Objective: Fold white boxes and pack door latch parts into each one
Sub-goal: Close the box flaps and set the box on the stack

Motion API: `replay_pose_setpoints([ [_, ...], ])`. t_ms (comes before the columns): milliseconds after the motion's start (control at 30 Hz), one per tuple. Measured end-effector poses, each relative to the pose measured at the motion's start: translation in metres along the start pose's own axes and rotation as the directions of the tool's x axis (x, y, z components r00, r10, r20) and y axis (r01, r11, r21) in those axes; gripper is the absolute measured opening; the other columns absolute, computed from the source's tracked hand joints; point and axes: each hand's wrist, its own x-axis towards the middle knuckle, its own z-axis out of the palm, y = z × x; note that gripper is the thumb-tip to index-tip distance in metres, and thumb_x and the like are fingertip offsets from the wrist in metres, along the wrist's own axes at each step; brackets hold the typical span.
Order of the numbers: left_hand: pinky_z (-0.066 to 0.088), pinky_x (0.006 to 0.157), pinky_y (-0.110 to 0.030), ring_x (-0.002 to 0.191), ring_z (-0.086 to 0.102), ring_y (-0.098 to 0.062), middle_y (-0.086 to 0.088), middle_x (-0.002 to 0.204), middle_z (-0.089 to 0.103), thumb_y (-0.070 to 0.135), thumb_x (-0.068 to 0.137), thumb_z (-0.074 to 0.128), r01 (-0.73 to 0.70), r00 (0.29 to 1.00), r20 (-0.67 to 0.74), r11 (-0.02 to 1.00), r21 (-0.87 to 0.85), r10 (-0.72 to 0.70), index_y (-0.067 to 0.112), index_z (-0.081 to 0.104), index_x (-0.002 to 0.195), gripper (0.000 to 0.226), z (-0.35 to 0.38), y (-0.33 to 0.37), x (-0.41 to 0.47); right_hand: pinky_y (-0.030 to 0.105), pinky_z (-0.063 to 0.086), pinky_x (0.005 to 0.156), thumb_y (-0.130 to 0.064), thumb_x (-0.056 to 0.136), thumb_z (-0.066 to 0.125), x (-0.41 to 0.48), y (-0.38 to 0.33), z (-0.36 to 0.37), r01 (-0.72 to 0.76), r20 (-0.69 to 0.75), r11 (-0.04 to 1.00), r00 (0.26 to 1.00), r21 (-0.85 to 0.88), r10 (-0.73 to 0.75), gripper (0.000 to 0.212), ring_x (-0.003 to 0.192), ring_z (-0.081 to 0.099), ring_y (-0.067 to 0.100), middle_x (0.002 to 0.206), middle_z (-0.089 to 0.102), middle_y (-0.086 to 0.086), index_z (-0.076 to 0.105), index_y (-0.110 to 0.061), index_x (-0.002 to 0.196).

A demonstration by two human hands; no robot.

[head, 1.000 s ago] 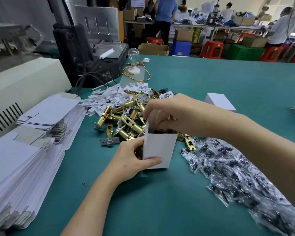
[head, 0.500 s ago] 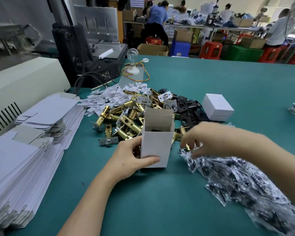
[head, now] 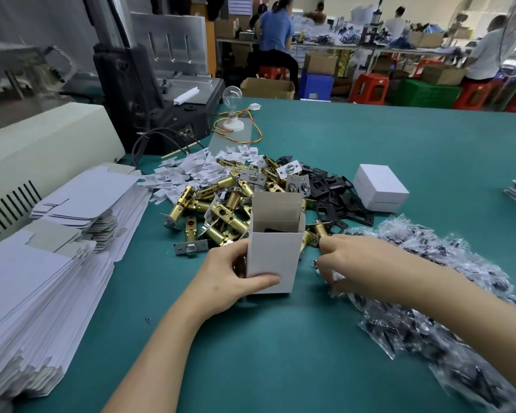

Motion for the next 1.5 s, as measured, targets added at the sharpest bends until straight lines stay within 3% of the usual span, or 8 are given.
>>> replay_pose_setpoints([
  [233,0.058,0.09,-0.02,0.11,0.071,-0.003,0.022,0.117,0.075,0.054,0.068,0.087,0.007,1.0,-0.002,1.0,-0.003,-0.007,0.049,0.069,0.121,0.056,0.001,0.001,0.0,0.024,0.034,0.064,-0.047,0.094,0.067,0.0,0.008,-0.013,-0.07,-0.244,0.98,0.963,0.184,0.115,0.017,0.086,0.055,0.007,0.096,0.056,-0.02,0.059,-0.032,0.095],
  [367,0.055,0.082,-0.015,0.105,0.071,-0.002,0.023,0.113,0.076,0.055,0.068,0.087,0.01,1.0,-0.016,1.0,-0.004,-0.01,0.048,0.07,0.118,0.053,0.001,0.002,0.0,0.026,0.05,0.06,-0.033,0.087,0.079,-0.009,0.01,-0.046,0.082,-0.551,0.817,0.775,0.571,0.308,0.015,0.065,0.062,0.006,0.071,0.067,-0.014,0.067,-0.024,0.084],
  [467,0.053,0.078,-0.012,0.102,0.071,-0.001,0.024,0.111,0.076,0.057,0.068,0.087,0.004,0.999,-0.04,1.0,0.016,-0.003,0.048,0.07,0.117,0.053,0.002,0.003,-0.001,0.018,0.048,0.049,-0.025,0.086,0.081,-0.011,0.001,-0.068,0.257,-0.611,0.644,0.674,0.72,0.414,0.013,0.049,0.062,0.008,0.069,0.07,-0.008,0.07,-0.019,0.083],
  [567,0.051,0.076,-0.01,0.101,0.071,0.001,0.025,0.109,0.076,0.053,0.07,0.088,-0.014,0.998,-0.052,0.999,0.041,0.016,0.048,0.07,0.116,0.049,0.003,0.003,-0.001,0.025,0.054,0.051,-0.023,0.086,0.082,-0.007,-0.009,-0.083,0.264,-0.606,0.654,0.703,0.709,0.373,0.013,0.049,0.066,0.012,0.073,0.071,-0.007,0.07,-0.019,0.084],
  [700,0.052,0.075,-0.011,0.098,0.072,0.001,0.025,0.105,0.076,0.053,0.071,0.088,-0.045,0.996,-0.072,0.997,0.067,0.05,0.044,0.072,0.117,0.049,0.004,0.003,-0.002,0.027,0.049,0.064,-0.029,0.083,0.083,0.008,-0.024,-0.092,0.096,-0.63,0.901,0.746,0.424,0.217,0.017,0.065,0.059,0.006,0.08,0.068,-0.012,0.068,-0.025,0.09],
  [800,0.056,0.075,-0.017,0.096,0.073,-0.003,0.023,0.104,0.077,0.052,0.073,0.087,-0.074,0.993,-0.083,0.994,0.083,0.081,0.042,0.073,0.117,0.047,0.004,0.003,-0.003,0.038,0.052,0.072,-0.029,0.085,0.079,0.019,-0.036,-0.093,0.044,-0.608,0.952,0.778,0.303,0.158,0.018,0.076,0.061,0.018,0.086,0.069,-0.009,0.065,-0.027,0.096],
  [1033,0.055,0.074,-0.015,0.097,0.073,-0.004,0.022,0.104,0.077,0.052,0.072,0.087,-0.069,0.994,-0.079,0.996,0.063,0.074,0.046,0.072,0.114,0.045,0.003,0.002,-0.004,0.021,0.054,0.07,-0.006,0.09,0.071,0.025,-0.035,-0.09,0.174,-0.421,0.752,0.895,0.635,0.149,0.028,0.077,0.069,0.0,0.086,0.075,-0.01,0.058,-0.029,0.098],
  [1500,0.057,0.071,-0.02,0.09,0.073,-0.007,0.02,0.101,0.077,0.055,0.07,0.085,-0.045,0.996,-0.076,0.997,0.067,0.05,0.05,0.071,0.111,0.044,0.002,0.001,-0.002,0.021,0.057,0.078,-0.004,0.088,0.075,0.031,-0.042,-0.074,0.234,-0.503,0.663,0.828,0.711,0.247,0.021,0.081,0.071,0.003,0.086,0.075,-0.006,0.064,-0.014,0.103],
])
